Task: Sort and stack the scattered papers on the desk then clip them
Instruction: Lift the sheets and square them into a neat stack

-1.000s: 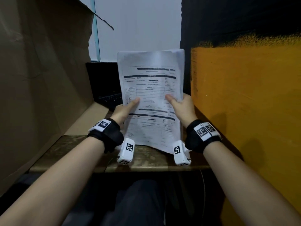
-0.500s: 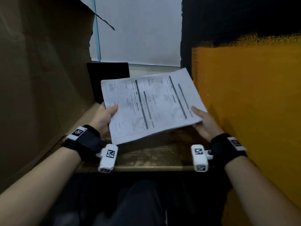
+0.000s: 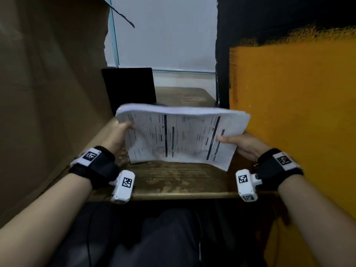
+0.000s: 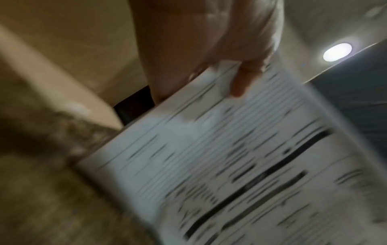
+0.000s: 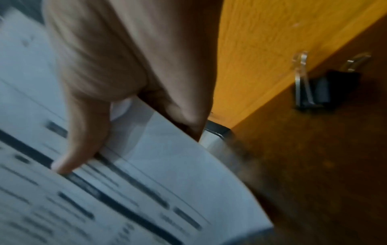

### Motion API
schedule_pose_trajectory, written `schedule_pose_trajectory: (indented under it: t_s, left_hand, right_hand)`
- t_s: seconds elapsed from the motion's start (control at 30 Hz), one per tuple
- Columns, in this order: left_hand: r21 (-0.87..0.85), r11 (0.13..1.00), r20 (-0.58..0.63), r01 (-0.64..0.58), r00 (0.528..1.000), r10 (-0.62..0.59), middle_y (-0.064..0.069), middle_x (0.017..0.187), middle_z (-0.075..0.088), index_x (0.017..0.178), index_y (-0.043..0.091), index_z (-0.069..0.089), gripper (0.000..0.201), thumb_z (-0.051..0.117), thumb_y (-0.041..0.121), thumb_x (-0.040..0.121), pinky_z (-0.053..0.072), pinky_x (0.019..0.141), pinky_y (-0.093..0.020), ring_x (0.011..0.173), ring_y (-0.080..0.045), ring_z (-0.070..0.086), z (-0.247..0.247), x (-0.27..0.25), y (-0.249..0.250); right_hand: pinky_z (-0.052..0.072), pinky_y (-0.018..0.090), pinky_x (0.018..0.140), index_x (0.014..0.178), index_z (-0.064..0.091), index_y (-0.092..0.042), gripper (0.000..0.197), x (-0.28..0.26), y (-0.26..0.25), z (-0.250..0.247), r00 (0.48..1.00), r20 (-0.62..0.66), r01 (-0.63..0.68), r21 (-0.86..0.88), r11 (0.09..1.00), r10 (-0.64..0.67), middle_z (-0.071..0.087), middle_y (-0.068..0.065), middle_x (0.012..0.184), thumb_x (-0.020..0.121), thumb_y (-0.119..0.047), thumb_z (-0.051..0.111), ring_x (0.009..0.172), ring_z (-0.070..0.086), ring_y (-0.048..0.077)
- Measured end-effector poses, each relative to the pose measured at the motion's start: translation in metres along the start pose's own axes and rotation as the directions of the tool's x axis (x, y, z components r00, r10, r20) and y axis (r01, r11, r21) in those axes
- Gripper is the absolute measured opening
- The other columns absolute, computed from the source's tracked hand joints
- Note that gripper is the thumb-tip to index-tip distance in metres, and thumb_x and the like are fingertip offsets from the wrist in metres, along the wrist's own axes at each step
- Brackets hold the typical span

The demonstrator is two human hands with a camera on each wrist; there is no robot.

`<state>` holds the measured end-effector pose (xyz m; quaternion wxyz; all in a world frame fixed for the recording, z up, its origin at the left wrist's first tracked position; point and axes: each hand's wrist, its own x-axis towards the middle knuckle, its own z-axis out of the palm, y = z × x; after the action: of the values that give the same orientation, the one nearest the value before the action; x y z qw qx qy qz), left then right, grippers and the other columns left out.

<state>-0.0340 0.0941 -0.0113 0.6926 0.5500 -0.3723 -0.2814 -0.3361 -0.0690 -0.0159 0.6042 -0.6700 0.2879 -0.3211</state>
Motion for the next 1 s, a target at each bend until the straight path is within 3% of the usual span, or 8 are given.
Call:
schedule_pose_trajectory:
  t_s: [0.13,0.3,0.43,0.53,0.6,0.7,0.83,1.0]
  left_hand:
    - [-0.015,0.988,-0.127,0.151,0.98,-0.151,-0.009,0.078,0.057,0.081,0.011,0.055,0.014,0.043,0.003,0.079,0.045,0.054,-0.028,0.071,-0.028,0.055,0.01,-0.001,-0.008]
    - [0.014,0.997,-0.103,0.073,0.992,-0.071,-0.006,0.075,0.059,0.074,0.011,0.053,0.021,0.038,-0.003,0.077,0.046,0.063,-0.03,0.069,-0.023,0.057,0.004,0.012,0.007]
    - [0.042,0.968,0.011,0.249,0.968,-0.25,-0.011,0.088,0.048,0.076,0.014,0.043,0.013,0.043,0.009,0.063,0.042,0.08,-0.042,0.088,-0.03,0.05,-0.002,0.008,-0.021]
    - [0.098,0.967,-0.078,0.233,0.971,-0.226,-0.015,0.097,0.054,0.08,0.012,0.049,0.015,0.046,0.007,0.066,0.046,0.087,-0.046,0.099,-0.035,0.054,-0.004,0.026,-0.024]
    - [0.175,0.956,-0.058,0.235,0.972,-0.228,-0.011,0.081,0.063,0.082,0.009,0.054,0.011,0.045,0.004,0.078,0.053,0.069,-0.029,0.08,-0.027,0.064,-0.001,0.029,-0.014]
    - [0.312,0.86,0.028,0.404,0.901,-0.434,-0.007,0.06,0.066,0.095,0.003,0.057,0.017,0.043,0.014,0.093,0.047,0.045,-0.016,0.045,-0.017,0.062,-0.008,0.032,-0.008]
    - [0.312,0.795,0.136,0.52,0.804,-0.579,-0.009,0.06,0.069,0.098,0.002,0.054,0.024,0.039,0.02,0.101,0.053,0.042,-0.023,0.046,-0.018,0.065,-0.027,0.03,-0.014]
    - [0.197,0.795,0.171,0.574,0.778,-0.604,-0.014,0.058,0.068,0.089,-0.003,0.054,0.03,0.036,0.017,0.102,0.052,0.038,-0.024,0.045,-0.02,0.066,-0.035,0.022,-0.023]
  right_hand:
    - [0.043,0.046,0.106,0.128,0.059,-0.006,0.093,0.009,0.011,0.009,0.999,-0.031,0.018,0.013,1.0,-0.017,0.066,0.01,0.125,0.046,-0.027,0.096,0.12,0.059,0.027]
    - [0.057,0.037,0.089,0.128,0.057,-0.008,0.064,0.008,-0.011,0.004,1.0,0.013,0.001,0.058,0.998,-0.002,0.072,0.006,0.112,0.067,-0.008,0.076,0.108,0.067,0.021]
    - [0.054,0.039,0.094,0.125,0.059,-0.011,0.089,0.002,0.01,0.003,0.991,0.06,-0.119,-0.048,0.992,0.122,0.071,0.005,0.115,0.045,-0.027,0.095,0.106,0.068,0.021]
    - [0.051,0.03,0.094,0.132,0.051,0.0,0.054,-0.001,0.0,0.008,0.988,-0.154,-0.042,-0.153,0.987,0.018,0.059,0.015,0.131,0.084,-0.011,0.073,0.11,0.063,0.027]
    - [0.05,0.02,0.083,0.129,0.051,0.004,0.031,0.002,-0.015,0.008,0.968,-0.248,-0.022,-0.258,0.966,-0.044,0.059,0.023,0.126,0.099,-0.002,0.047,0.113,0.062,0.031]
    - [0.048,0.011,0.049,0.107,0.062,-0.004,0.018,0.008,-0.025,0.007,0.971,-0.229,-0.128,-0.25,0.96,0.07,0.067,0.006,0.09,0.096,-0.018,0.058,0.063,0.07,0.006]
    - [0.046,0.025,0.059,0.1,0.069,-0.001,0.038,0.01,-0.004,0.0,0.914,-0.315,-0.355,-0.322,0.878,0.254,0.071,0.01,0.095,0.09,-0.038,0.065,0.07,0.064,0.017]
    - [0.046,0.026,0.056,0.089,0.067,-0.006,0.028,0.008,0.003,0.006,0.89,-0.296,-0.425,-0.264,0.866,0.347,0.071,0.001,0.065,0.093,-0.034,0.062,0.051,0.066,0.012]
